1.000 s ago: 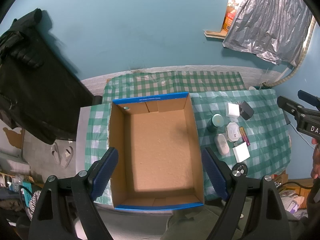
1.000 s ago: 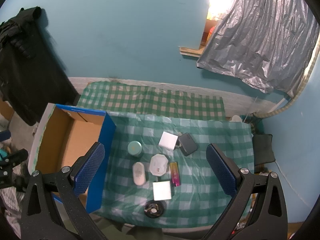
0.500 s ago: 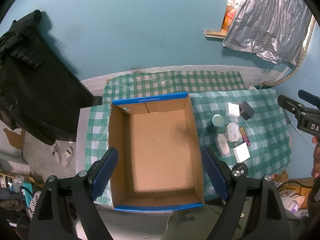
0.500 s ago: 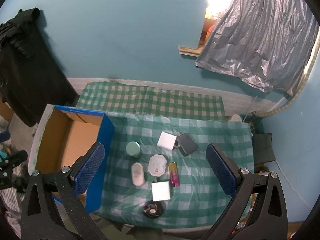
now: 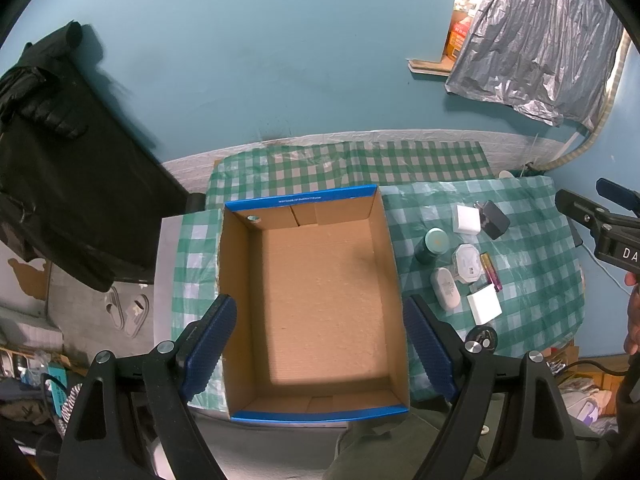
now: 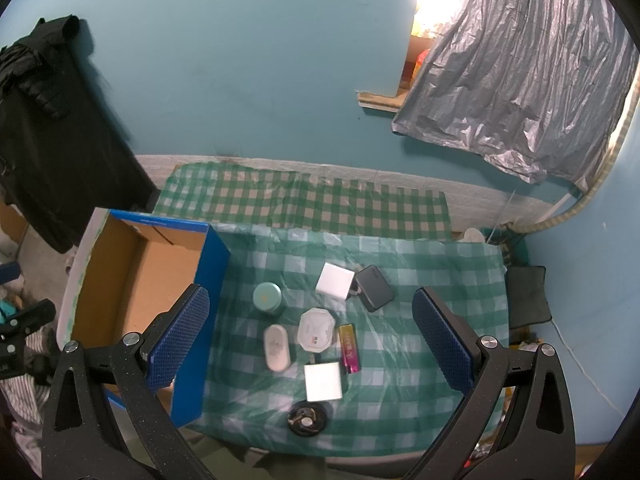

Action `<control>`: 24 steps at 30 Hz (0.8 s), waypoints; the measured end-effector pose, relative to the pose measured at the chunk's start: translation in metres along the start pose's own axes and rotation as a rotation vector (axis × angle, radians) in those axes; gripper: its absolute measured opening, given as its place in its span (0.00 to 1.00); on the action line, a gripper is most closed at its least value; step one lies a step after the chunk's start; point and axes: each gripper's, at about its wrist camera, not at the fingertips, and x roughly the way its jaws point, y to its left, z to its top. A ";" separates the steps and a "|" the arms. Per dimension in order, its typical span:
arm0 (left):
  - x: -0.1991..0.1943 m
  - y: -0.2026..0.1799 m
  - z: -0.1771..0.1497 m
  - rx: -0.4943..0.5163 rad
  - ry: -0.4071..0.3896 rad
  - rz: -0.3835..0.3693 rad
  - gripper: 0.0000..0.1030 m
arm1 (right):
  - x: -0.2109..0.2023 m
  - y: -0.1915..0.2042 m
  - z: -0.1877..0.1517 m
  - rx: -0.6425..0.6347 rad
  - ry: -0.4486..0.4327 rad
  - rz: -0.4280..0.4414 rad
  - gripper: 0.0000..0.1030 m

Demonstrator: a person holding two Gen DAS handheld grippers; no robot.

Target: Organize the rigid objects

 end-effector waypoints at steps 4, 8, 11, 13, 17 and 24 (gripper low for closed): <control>0.000 -0.001 0.000 -0.001 0.001 0.002 0.84 | 0.001 0.000 -0.001 0.000 0.003 0.000 0.98; 0.001 0.001 0.000 -0.001 0.002 0.003 0.84 | 0.001 0.000 -0.001 0.000 0.005 0.000 0.98; 0.002 0.004 -0.002 -0.002 0.004 0.007 0.84 | 0.003 0.001 -0.002 0.001 0.011 0.005 0.98; 0.003 0.007 -0.004 -0.004 0.008 0.009 0.84 | 0.006 0.003 -0.004 0.002 0.018 0.008 0.98; 0.007 0.014 -0.007 0.000 0.018 0.026 0.84 | 0.011 0.008 -0.006 -0.009 0.035 0.011 0.98; 0.018 0.039 -0.012 -0.007 0.053 0.073 0.84 | 0.023 0.007 -0.007 0.005 0.087 0.030 0.98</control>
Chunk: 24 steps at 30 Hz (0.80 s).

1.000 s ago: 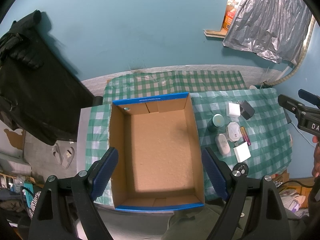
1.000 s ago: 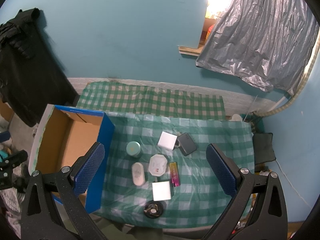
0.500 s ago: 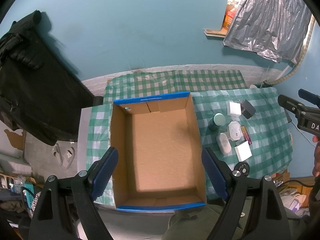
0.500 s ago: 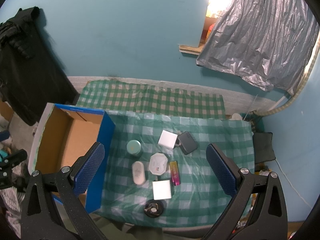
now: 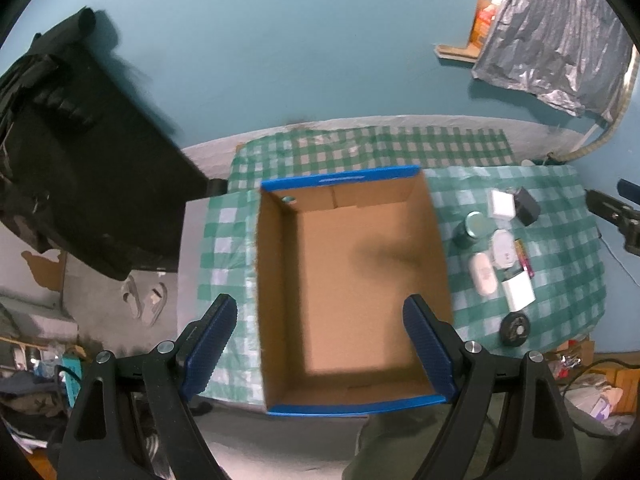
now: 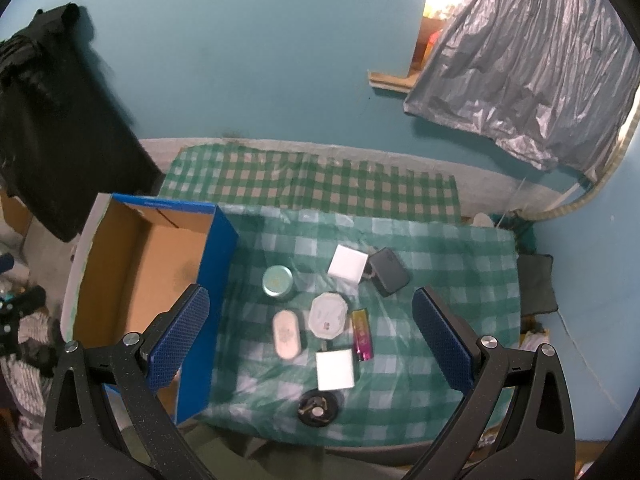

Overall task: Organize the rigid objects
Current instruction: 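Rest the left tool on the box wall while the right tool grasps the white charger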

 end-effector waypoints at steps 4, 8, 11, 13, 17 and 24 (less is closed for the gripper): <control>0.009 0.015 -0.003 -0.012 0.027 0.005 0.84 | 0.009 -0.004 0.000 0.004 0.036 0.002 0.98; 0.023 0.030 -0.009 -0.029 0.066 0.002 0.84 | 0.021 -0.008 -0.004 -0.013 0.078 0.002 0.98; 0.034 0.042 -0.015 -0.040 0.094 0.000 0.84 | 0.031 -0.012 -0.009 -0.010 0.110 -0.006 0.98; 0.044 0.050 -0.020 -0.051 0.122 -0.003 0.84 | 0.039 -0.015 -0.014 0.002 0.136 0.001 0.98; 0.063 0.064 -0.029 -0.065 0.169 -0.013 0.84 | 0.056 -0.020 -0.023 0.023 0.180 0.005 0.98; 0.093 0.083 -0.045 -0.097 0.243 -0.034 0.84 | 0.098 -0.030 -0.047 0.079 0.267 0.093 0.98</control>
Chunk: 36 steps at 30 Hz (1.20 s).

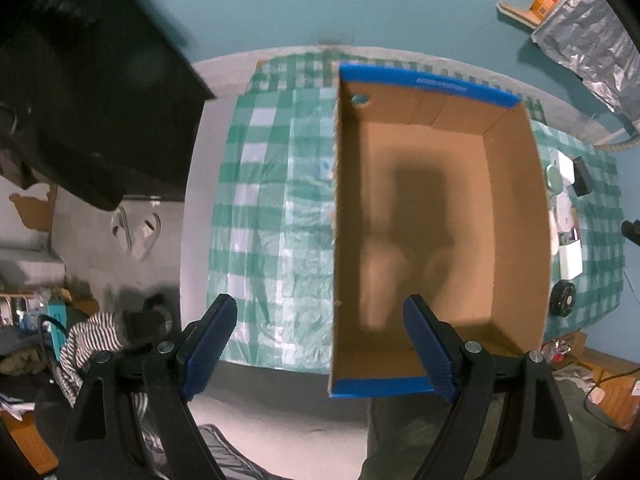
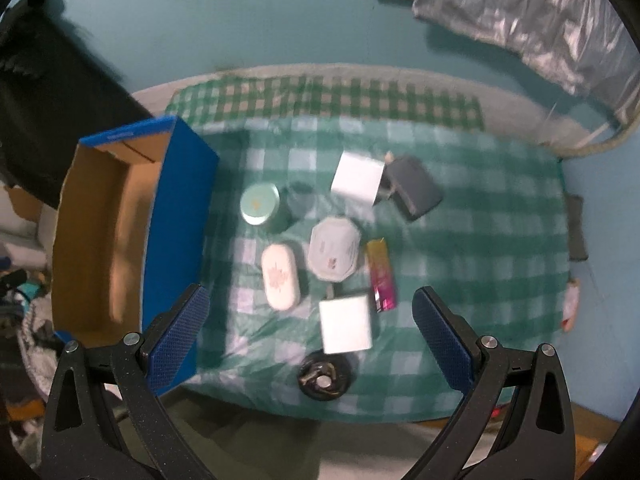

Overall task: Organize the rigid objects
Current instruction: 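Rest the left tool on the box wall while the right tool grasps the white charger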

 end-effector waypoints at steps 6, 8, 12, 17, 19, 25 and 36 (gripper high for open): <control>0.023 0.007 -0.011 -0.010 0.039 -0.007 0.84 | 0.032 -0.008 -0.013 -0.009 0.060 -0.005 0.98; 0.031 0.007 -0.015 -0.013 0.054 -0.010 0.83 | 0.040 -0.011 -0.016 -0.014 0.073 -0.012 0.98; 0.045 0.006 -0.021 -0.003 0.084 -0.014 0.75 | 0.056 -0.015 -0.023 -0.045 0.087 -0.020 0.98; 0.061 0.004 -0.024 0.003 0.114 -0.013 0.61 | 0.081 -0.019 -0.031 -0.093 0.135 -0.068 0.98; 0.066 0.005 -0.026 -0.003 0.124 -0.017 0.54 | 0.092 -0.023 -0.031 -0.088 0.161 -0.079 0.98; 0.078 0.007 -0.034 -0.025 0.139 -0.023 0.43 | 0.116 -0.034 -0.035 -0.064 0.208 -0.072 0.92; 0.089 0.008 -0.038 -0.040 0.147 -0.045 0.31 | 0.151 -0.038 -0.030 -0.071 0.242 -0.047 0.55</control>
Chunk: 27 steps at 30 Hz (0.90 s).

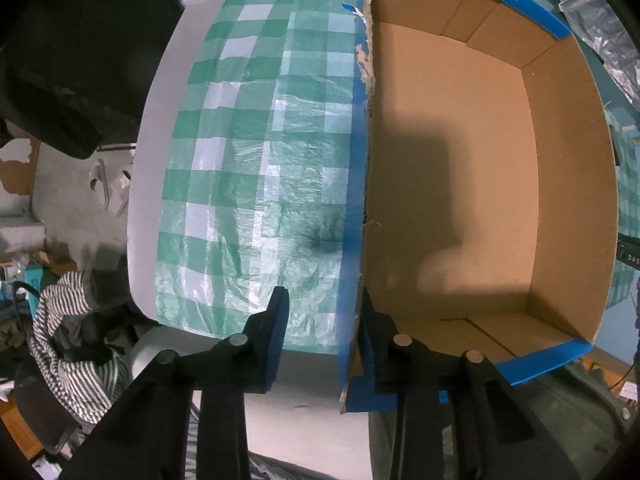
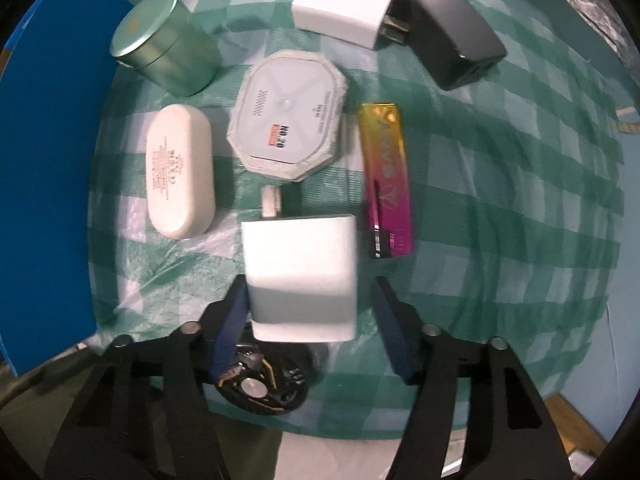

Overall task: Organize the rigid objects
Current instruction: 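Rest the left tool on the box wall while the right tool grasps the white charger, then lift the white charger with the right tool and carry it over the box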

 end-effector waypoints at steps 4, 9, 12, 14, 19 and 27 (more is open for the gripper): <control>0.002 -0.002 -0.001 0.005 0.004 -0.002 0.26 | 0.011 0.004 0.008 -0.010 -0.009 -0.023 0.53; 0.002 -0.002 -0.001 0.002 0.010 -0.020 0.20 | 0.018 0.025 0.016 -0.027 -0.012 -0.062 0.52; 0.002 -0.005 -0.001 0.013 0.008 -0.018 0.17 | 0.022 0.034 0.022 -0.029 -0.024 -0.063 0.51; 0.002 -0.007 -0.001 0.023 0.008 -0.023 0.11 | 0.023 0.037 0.023 -0.028 -0.037 -0.052 0.51; 0.001 -0.015 -0.001 0.056 0.000 0.000 0.07 | 0.011 0.035 0.015 -0.017 -0.067 -0.007 0.51; 0.000 -0.019 -0.001 0.073 -0.001 0.002 0.06 | -0.013 0.043 0.019 0.000 -0.090 0.019 0.50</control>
